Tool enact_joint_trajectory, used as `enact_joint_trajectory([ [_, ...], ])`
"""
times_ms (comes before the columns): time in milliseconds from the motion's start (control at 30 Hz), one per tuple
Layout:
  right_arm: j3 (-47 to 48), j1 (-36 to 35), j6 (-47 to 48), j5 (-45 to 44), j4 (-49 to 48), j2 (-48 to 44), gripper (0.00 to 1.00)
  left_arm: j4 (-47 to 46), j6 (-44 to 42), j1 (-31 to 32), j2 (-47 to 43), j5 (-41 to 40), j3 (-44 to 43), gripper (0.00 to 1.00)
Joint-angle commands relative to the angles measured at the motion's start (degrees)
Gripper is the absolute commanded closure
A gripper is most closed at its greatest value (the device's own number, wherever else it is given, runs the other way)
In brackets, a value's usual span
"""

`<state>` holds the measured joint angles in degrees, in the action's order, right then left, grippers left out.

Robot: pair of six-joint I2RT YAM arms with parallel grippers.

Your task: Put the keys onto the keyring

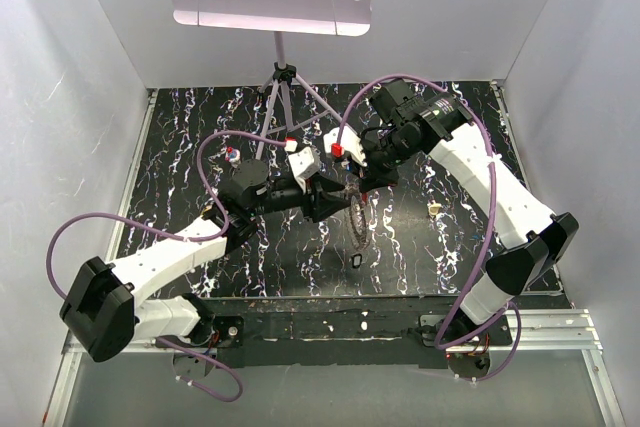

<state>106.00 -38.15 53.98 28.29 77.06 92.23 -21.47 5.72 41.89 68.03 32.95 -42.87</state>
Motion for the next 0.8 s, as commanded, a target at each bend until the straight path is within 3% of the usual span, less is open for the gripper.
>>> enact_joint_trajectory([
  [0,2.37,0.01,-0.62,2.20,11.54,-1.78,0.99,-3.31,-1.50,0.74,-0.62,-0.43,-2.13,0.57],
  [767,2.64,-0.08,-0.98,3.87,11.71,-2.31,0.99,-5.07,-1.76,2.76,2.90,-1.22,-3.53,0.79],
])
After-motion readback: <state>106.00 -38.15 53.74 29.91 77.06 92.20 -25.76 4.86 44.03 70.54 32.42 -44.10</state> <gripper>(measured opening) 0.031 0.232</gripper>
